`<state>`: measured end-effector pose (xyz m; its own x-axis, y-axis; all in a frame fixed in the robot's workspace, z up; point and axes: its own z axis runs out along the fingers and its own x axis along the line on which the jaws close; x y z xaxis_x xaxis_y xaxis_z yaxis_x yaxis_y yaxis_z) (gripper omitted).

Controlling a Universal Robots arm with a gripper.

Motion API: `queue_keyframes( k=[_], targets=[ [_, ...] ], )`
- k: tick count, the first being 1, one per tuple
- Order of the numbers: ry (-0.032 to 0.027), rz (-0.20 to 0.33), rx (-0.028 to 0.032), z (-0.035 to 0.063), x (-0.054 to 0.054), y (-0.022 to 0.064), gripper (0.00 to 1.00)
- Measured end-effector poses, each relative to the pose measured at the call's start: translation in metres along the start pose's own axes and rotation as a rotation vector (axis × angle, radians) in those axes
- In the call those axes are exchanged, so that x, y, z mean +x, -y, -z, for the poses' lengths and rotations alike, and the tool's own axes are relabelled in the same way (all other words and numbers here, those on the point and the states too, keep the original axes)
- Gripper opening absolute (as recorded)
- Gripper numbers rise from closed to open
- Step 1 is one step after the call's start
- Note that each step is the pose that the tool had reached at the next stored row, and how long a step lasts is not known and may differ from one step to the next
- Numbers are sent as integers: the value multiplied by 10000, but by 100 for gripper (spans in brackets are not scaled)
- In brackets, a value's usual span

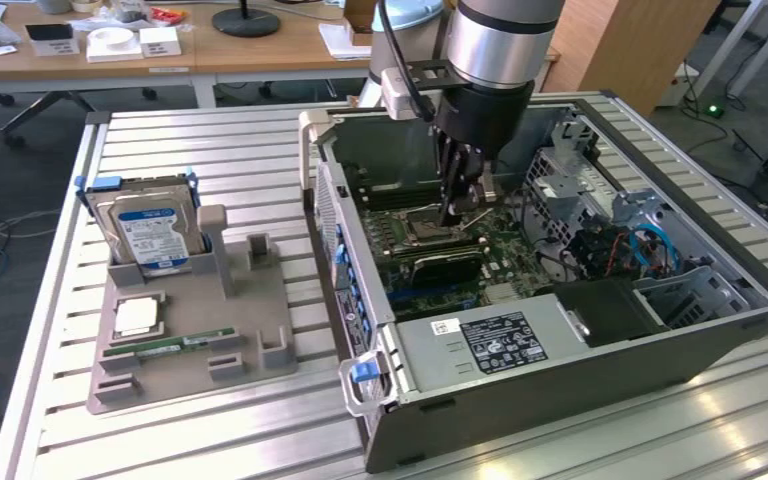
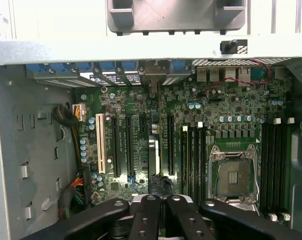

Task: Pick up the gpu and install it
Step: 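Press down on the gpu until it lock into place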

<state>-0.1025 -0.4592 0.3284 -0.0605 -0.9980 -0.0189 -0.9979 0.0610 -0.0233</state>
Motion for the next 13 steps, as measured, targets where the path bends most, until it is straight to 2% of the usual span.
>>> queue_keyframes(
  k=[8,13],
  targets=[
    [0,-1,0,-1,0,0,11],
    [1,0,0,-80,-1,-2,11]
  ],
)
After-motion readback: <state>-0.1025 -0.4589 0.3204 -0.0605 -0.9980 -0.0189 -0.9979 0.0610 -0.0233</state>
